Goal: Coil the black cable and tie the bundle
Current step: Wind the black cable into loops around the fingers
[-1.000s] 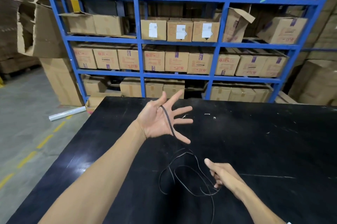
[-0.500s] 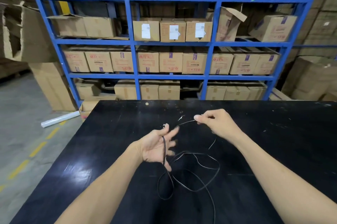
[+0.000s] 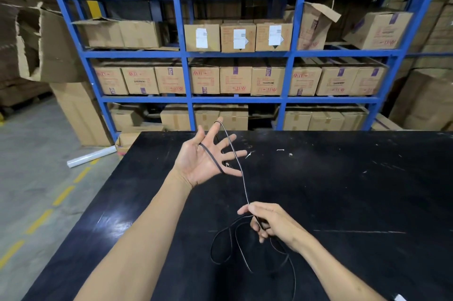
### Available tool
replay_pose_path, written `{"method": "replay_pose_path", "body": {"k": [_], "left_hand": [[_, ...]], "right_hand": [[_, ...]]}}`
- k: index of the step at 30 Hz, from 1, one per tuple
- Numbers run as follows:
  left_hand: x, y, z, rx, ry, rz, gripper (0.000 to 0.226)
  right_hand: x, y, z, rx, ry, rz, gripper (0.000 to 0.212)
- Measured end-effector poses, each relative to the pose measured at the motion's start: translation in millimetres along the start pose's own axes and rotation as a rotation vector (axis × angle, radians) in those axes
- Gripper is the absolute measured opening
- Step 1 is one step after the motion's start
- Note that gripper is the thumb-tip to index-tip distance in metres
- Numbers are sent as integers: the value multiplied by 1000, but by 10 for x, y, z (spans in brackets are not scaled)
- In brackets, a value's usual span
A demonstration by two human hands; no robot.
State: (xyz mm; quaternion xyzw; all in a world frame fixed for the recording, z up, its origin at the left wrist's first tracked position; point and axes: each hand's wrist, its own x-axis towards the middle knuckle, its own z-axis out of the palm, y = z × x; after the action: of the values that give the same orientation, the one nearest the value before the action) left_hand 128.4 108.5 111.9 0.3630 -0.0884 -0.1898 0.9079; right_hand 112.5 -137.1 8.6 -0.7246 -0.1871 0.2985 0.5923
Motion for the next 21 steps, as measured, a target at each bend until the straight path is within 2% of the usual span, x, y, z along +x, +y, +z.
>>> {"method": "replay_pose_path", "body": {"k": [4, 7, 9, 12, 16, 18, 20, 21], "left_hand": [[7, -8, 66, 41, -22, 4, 50], [-16, 21, 91, 31, -44, 14, 51], [-33, 31, 130, -4, -79, 14, 51], [-64, 26, 224, -42, -174, -29, 52], [-135, -68, 363, 50, -324, -234, 55], [-176, -166, 402, 116, -414, -400, 57], [-213, -280, 401, 203, -480, -578, 58], [-230, -339, 392, 256, -487, -667, 59]], "right_hand": [[36, -86, -40, -71, -85, 29, 33], [64, -89, -57, -72, -79, 16, 36], [77, -53, -64, -101, -40, 22, 46], [112, 19, -101, -221, 48, 66, 73], [210, -70, -308, -367, 150, 22, 83], [223, -261, -487, -514, 149, -33, 70], [209, -525, -663, -728, 95, -39, 51], [207, -664, -729, -822, 54, -31, 48]]}}
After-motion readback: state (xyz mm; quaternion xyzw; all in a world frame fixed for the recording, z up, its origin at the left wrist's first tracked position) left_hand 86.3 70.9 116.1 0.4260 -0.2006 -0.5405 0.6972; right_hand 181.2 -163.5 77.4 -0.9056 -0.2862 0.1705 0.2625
